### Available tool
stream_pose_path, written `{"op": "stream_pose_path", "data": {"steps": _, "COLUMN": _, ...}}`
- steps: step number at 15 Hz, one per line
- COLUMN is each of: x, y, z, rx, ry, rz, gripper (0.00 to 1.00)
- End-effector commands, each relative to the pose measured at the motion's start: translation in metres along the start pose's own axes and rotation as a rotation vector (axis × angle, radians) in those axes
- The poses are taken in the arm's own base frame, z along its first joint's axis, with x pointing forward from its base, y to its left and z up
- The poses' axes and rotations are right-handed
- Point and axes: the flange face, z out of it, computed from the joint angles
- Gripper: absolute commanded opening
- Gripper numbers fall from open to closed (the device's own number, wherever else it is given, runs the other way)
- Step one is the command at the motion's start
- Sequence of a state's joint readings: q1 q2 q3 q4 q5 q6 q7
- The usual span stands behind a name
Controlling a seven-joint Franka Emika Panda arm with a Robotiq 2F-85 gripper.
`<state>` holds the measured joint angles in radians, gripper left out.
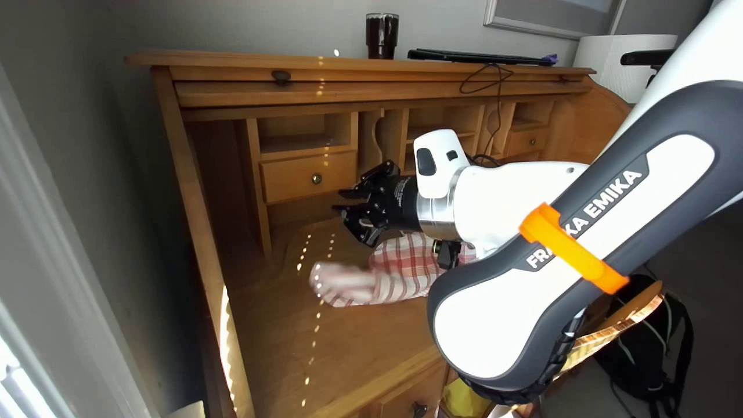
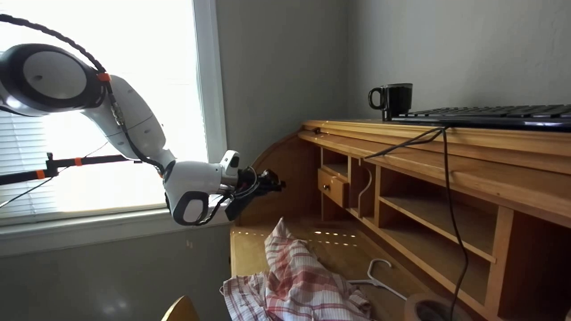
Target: Unfold the white and red towel.
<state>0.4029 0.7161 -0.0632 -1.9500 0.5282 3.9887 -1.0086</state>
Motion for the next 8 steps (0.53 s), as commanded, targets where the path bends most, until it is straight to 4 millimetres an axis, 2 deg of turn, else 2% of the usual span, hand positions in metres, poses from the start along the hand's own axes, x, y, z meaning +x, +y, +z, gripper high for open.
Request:
{"op": "stream_pose_path", "data": {"steps": 1, "x": -0.009, "y": 0.007, "z": -0.027, "rx": 0.055, "ry": -0.058, "rz": -0.062, "gripper": 0.59}}
{"op": "stream_pose_path", "data": {"steps": 3, "x": -0.021, "y": 0.017, "z": -0.047, "rx": 0.079, "ry": -0.120, "rz": -0.105, "gripper": 0.75}}
{"op": "stream_pose_path", "data": {"steps": 6, "x": -0.041, "y": 0.044, "z": -0.082, "rx": 0.088, "ry": -0.250, "rz": -0.141, "gripper": 0.97}}
{"op": "stream_pose_path", "data": {"steps": 8, "x": -0.051, "y": 0.064, "z": -0.108, "rx": 0.127, "ry": -0.324, "rz": -0.148, "gripper": 1.00}}
